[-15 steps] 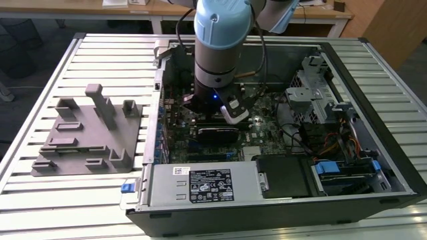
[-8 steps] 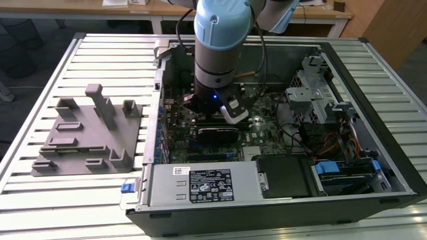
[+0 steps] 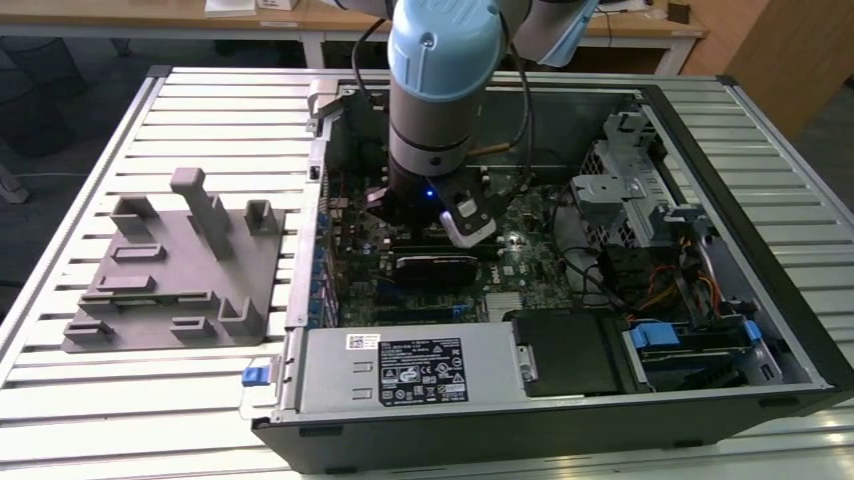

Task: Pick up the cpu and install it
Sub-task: 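Install the second cpu locking lever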

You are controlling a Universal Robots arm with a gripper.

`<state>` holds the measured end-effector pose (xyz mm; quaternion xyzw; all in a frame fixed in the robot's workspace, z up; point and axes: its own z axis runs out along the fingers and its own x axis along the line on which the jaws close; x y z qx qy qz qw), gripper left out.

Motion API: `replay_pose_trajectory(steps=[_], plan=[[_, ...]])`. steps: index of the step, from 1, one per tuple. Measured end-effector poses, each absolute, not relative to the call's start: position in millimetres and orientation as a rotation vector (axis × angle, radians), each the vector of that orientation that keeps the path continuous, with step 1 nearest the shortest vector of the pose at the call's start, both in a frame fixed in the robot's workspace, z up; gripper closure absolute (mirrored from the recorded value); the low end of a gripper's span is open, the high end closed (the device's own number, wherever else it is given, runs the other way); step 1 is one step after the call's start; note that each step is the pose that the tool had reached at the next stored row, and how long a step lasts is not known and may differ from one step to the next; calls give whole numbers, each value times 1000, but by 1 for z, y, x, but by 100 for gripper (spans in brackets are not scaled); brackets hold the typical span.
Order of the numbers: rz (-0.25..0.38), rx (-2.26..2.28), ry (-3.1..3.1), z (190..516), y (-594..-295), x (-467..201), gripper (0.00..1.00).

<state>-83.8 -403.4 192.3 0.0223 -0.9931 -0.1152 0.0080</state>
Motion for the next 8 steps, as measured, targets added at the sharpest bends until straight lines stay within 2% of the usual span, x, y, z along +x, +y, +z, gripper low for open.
replay_pose_trajectory(steps=[8], plan=[[-364, 70, -3104, 194, -403, -84, 89]])
